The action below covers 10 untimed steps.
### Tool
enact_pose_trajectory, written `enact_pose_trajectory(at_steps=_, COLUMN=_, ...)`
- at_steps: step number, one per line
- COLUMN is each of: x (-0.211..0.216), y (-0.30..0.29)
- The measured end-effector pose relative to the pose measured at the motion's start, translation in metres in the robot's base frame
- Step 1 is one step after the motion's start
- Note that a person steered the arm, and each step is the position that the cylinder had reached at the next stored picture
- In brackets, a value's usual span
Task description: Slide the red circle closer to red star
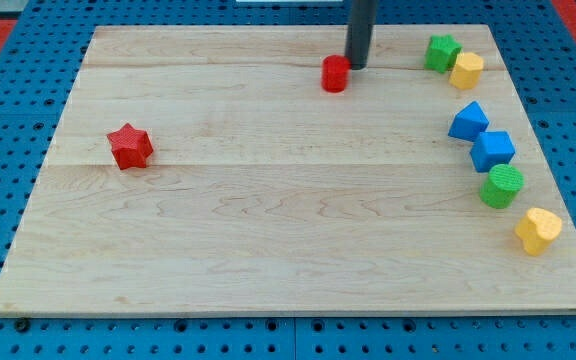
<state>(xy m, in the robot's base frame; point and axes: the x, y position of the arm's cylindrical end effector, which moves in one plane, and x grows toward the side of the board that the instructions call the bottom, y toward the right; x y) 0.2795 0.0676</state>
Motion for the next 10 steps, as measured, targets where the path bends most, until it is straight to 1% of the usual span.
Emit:
enact_pose_trajectory(at_steps=1, x=0.015, y=-0.051)
enact_pose_trajectory(at_steps=2, x=0.017, y=-0.023)
enact_pose_trajectory(at_steps=3, x=0.046, y=-0.013)
enact_pose_trajectory(at_steps=4, x=0.060, y=-0.071)
enact_pose_trajectory(at_steps=5, x=0.053, y=-0.139)
enact_pose_trajectory(at_steps=6, x=0.046, y=-0.121)
enact_pose_trajectory(at_steps=7, x=0.026, y=-0.100)
enact_pose_trajectory(at_steps=8, x=0.017, y=-0.151)
enact_pose_trajectory(at_steps=9, x=0.024, y=-0.242)
enact_pose_trajectory(at_steps=10, x=0.015, y=-0.258)
